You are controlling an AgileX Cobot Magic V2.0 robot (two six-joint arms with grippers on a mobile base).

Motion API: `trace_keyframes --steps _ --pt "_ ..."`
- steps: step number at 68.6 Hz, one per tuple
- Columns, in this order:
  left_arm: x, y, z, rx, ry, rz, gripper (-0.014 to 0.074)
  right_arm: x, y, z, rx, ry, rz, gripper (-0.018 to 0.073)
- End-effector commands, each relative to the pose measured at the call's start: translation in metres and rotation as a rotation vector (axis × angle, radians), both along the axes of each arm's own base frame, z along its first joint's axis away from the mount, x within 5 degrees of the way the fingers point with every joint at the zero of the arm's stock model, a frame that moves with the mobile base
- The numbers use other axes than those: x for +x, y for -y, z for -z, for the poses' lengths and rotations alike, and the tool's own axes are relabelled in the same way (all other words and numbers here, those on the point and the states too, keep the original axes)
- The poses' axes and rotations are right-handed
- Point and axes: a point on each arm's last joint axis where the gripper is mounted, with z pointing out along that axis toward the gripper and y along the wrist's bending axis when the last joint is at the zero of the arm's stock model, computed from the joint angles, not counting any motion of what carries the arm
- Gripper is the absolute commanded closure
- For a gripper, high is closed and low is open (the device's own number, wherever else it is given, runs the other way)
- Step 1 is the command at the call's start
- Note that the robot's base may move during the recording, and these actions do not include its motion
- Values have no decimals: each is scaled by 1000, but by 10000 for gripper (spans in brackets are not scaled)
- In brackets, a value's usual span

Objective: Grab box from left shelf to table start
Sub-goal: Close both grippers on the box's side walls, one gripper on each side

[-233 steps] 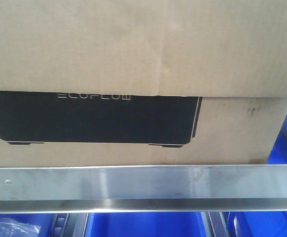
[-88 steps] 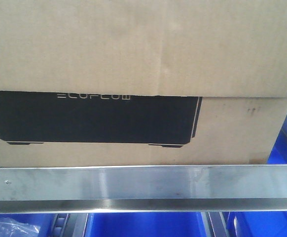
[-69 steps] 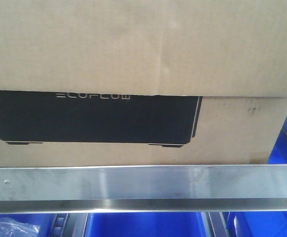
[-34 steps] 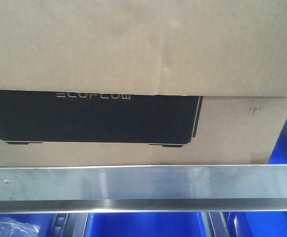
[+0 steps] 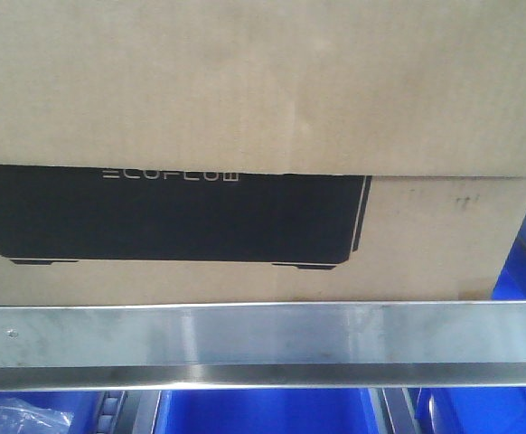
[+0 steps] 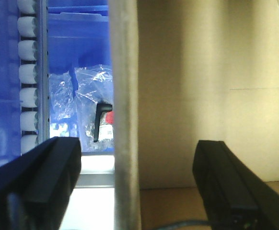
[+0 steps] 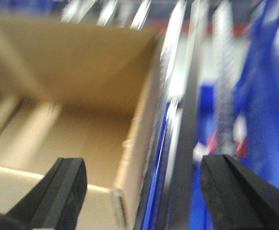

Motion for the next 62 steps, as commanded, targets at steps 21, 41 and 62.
trace_keyframes --steps 21,41,62 --pt "-6 1 -20 -7 97 7 204 113 -27 -42 -10 -318 83 -32" --pt "-6 1 -20 -7 97 7 207 179 -42 -6 -68 -481 114 -20" --pt "-5 1 -19 -6 91 7 636 189 -45 5 -76 -511 113 517"
